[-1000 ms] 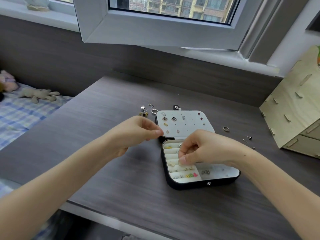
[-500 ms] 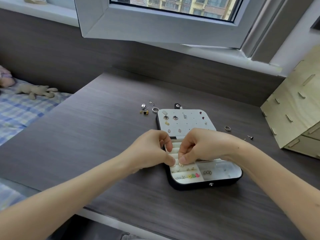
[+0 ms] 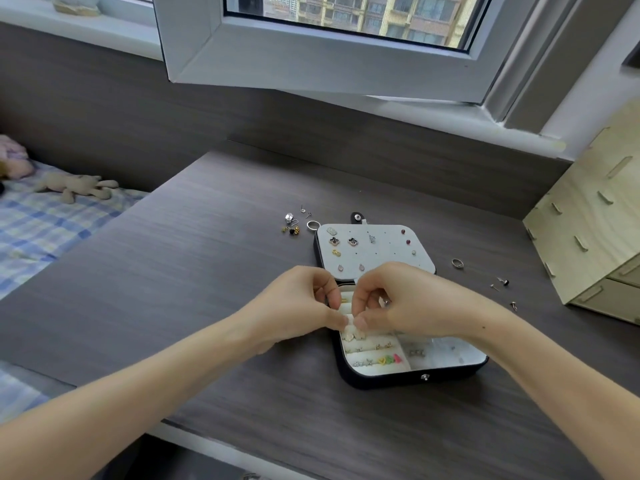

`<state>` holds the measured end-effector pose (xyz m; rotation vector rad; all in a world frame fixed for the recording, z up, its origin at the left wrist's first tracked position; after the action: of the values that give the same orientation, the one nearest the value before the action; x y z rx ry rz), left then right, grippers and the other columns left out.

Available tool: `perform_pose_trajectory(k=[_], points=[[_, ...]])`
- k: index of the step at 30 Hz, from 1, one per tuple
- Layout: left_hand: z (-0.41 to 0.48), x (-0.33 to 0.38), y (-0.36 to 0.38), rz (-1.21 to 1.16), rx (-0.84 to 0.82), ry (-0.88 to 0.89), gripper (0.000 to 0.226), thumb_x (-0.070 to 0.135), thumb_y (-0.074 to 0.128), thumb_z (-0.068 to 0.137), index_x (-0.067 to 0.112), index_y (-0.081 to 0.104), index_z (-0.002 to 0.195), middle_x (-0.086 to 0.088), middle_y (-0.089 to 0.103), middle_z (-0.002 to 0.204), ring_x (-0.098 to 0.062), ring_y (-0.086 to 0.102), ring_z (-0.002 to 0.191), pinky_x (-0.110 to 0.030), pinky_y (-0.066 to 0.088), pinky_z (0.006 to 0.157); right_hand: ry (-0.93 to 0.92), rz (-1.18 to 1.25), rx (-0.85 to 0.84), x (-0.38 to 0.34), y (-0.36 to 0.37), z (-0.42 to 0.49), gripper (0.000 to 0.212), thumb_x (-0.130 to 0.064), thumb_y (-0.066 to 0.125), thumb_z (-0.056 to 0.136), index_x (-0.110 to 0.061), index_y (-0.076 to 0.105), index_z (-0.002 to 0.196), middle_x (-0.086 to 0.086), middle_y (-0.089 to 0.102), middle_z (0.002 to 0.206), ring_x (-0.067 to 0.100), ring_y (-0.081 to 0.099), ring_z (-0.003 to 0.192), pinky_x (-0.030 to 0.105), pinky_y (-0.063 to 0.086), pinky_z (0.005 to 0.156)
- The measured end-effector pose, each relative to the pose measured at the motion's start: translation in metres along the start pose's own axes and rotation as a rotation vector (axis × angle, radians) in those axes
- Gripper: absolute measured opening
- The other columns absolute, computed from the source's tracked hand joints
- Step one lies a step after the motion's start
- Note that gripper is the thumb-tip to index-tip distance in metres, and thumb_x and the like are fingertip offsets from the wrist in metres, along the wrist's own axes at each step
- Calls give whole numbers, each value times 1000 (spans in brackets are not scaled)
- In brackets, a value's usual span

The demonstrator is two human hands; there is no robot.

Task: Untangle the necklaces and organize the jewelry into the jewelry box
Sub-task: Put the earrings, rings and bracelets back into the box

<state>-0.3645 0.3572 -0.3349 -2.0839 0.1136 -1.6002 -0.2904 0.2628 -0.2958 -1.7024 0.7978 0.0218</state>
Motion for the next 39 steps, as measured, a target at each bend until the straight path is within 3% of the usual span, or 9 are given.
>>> perform_pose_trajectory(k=[7, 12, 16, 21, 25, 29, 32, 35, 39], points=[[31, -18, -67, -6, 333, 23, 23, 6, 71, 74, 18, 56, 61, 0, 51, 60, -15, 44, 59, -27, 34, 61, -37, 4, 302, -10, -45, 38, 11, -22, 64, 87, -16, 72, 82, -10, 54, 61, 3, 44, 51, 13, 30, 48], [74, -42, -107, 268, 496, -47, 17, 12, 62, 80, 21, 58, 66, 6, 56, 64, -23, 59, 75, -28, 45, 68, 18, -44, 463, -3, -51, 97, 16, -17, 57, 90, -14, 72, 85, -5, 63, 69, 14, 56, 63, 25, 44, 67], [102, -42, -112, 348, 524, -71, 8, 17, 61, 85, 15, 68, 84, -3, 63, 78, -24, 62, 89, -27, 43, 70, 84, -119, 529, 6, -53, 142, 16, -19, 57, 90, -16, 73, 90, 2, 71, 94, 24, 62, 93, 28, 43, 82], [124, -35, -110, 369, 499, -62, 8, 17, 63, 83, 14, 71, 85, -8, 70, 89, -25, 63, 91, -27, 44, 71, 167, -114, 471, 15, -55, 184, 10, -31, 65, 85, -25, 72, 90, 2, 71, 99, 22, 62, 99, 29, 43, 88], [129, -32, -107, 388, 491, -41, 8, 20, 65, 81, 15, 71, 83, -6, 70, 89, -22, 63, 89, -27, 46, 73, 140, -118, 427, 17, -51, 201, 8, -29, 66, 82, -30, 63, 76, 0, 72, 96, 21, 63, 98, 28, 44, 86], [129, -31, -106, 410, 471, -24, 5, 20, 65, 81, 19, 69, 77, -1, 65, 76, -21, 63, 86, -27, 47, 72, 85, -127, 416, 16, -51, 204, 9, -22, 60, 84, -26, 61, 76, 1, 70, 95, 23, 62, 96, 28, 44, 82], [129, -28, -105, 404, 473, -8, 12, 14, 63, 81, 22, 65, 72, 4, 60, 68, -21, 63, 84, -28, 50, 74, 66, -17, 480, 18, -59, 193, 12, -12, 52, 85, -11, 63, 83, 4, 69, 95, 25, 60, 93, 28, 43, 75], [129, -28, -107, 381, 476, -26, 8, 15, 64, 83, 17, 70, 77, 0, 64, 74, -19, 62, 83, -24, 46, 68, 28, 175, 521, 18, -68, 165, 14, -9, 49, 84, -11, 62, 81, 0, 70, 85, 20, 64, 84, 29, 48, 70], [117, -26, -108, -20, 409, -39, 9, 14, 67, 85, 13, 65, 76, -5, 61, 73, -15, 53, 69, -14, 38, 52, -31, 452, 523, 16, -70, 107, 11, -6, 55, 83, -11, 62, 77, 3, 71, 73, 16, 64, 66, 31, 48, 60]])
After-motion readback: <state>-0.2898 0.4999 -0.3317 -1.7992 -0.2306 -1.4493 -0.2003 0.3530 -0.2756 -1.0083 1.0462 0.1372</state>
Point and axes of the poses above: each hand's wrist, its own z-axis towards the middle knuckle, its own y-axis out of the palm, x = y × z, the point moved 6 cm from there along z, towards the middle knuckle
